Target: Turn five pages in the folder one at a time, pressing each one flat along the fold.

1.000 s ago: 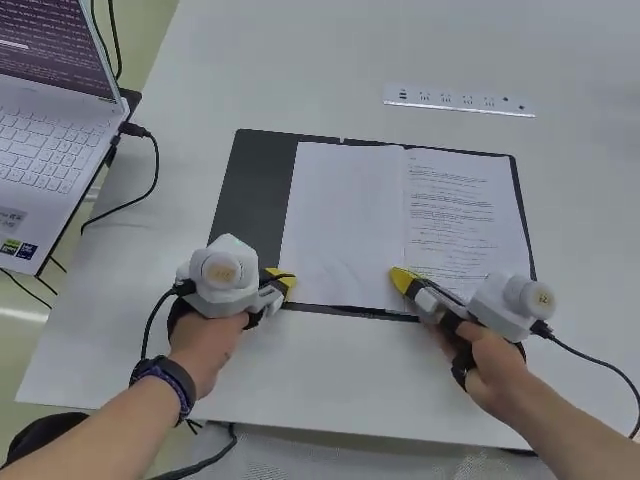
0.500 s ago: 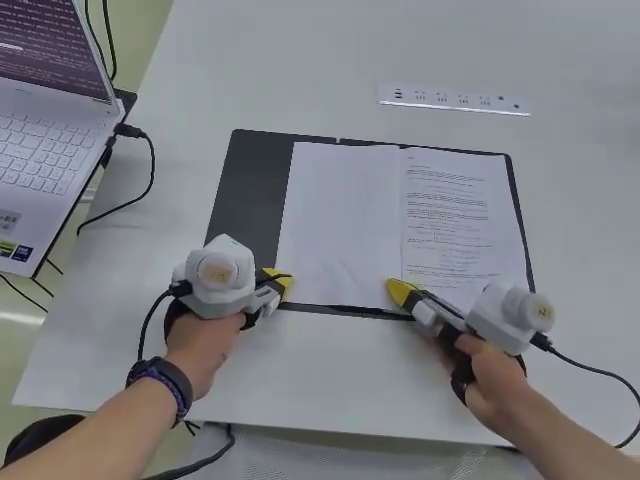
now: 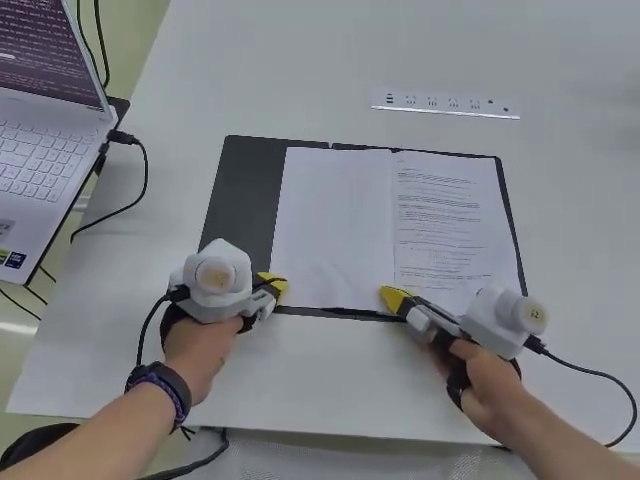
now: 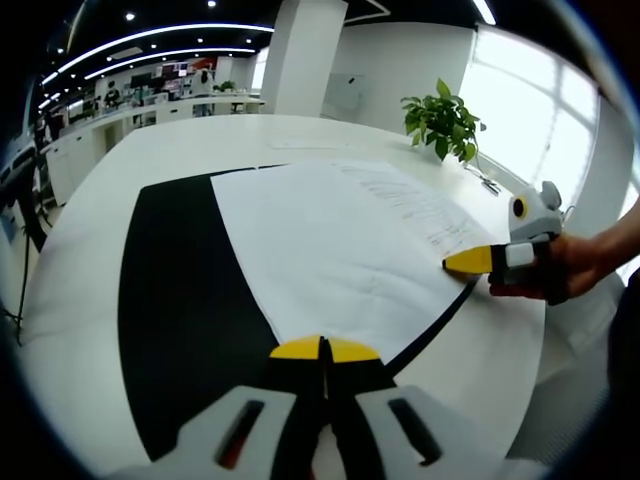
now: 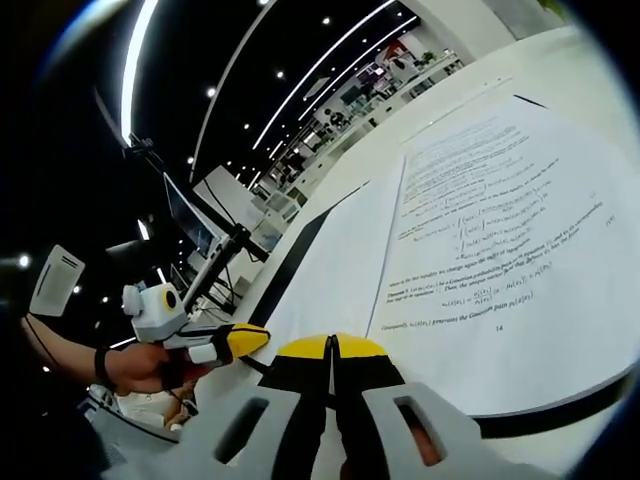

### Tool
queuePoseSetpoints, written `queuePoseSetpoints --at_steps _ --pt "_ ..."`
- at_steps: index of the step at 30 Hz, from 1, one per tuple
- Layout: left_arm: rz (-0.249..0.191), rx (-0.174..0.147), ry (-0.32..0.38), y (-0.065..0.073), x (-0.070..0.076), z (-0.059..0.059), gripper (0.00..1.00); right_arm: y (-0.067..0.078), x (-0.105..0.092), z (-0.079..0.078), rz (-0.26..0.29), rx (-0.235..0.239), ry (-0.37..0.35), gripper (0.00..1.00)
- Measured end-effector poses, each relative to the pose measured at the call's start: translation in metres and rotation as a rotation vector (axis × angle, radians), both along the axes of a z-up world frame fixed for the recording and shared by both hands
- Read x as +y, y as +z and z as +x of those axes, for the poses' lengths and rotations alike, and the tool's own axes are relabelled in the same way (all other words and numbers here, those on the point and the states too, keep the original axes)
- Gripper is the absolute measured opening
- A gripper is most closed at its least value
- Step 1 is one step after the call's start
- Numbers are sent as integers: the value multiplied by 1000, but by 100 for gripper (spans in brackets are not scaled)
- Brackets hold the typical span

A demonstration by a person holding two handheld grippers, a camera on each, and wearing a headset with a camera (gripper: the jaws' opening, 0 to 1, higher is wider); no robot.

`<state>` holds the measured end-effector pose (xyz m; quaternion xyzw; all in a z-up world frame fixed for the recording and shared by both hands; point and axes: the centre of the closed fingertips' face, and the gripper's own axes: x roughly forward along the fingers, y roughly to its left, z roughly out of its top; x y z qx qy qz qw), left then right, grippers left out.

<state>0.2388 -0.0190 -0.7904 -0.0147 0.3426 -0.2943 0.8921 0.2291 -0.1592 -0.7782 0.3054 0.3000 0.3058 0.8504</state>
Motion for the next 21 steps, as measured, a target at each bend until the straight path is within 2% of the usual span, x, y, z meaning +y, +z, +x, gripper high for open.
queuePoseSetpoints --at_steps 6,9,13,16,21 --pt "3 18 19 1 0 0 0 1 -1 1 6 47 9 0" --pt "-37 67 46 2 -3 -2 2 2 0 -1 -3 52 35 0" --pt "-37 84 47 6 -5 -6 7 6 -5 -4 -9 48 39 1" --pt "-49 80 56 13 -8 -8 11 13 -9 -6 -7 38 38 4" --pt "-64 49 59 28 -12 -9 17 24 -20 -8 -22 7 49 8"
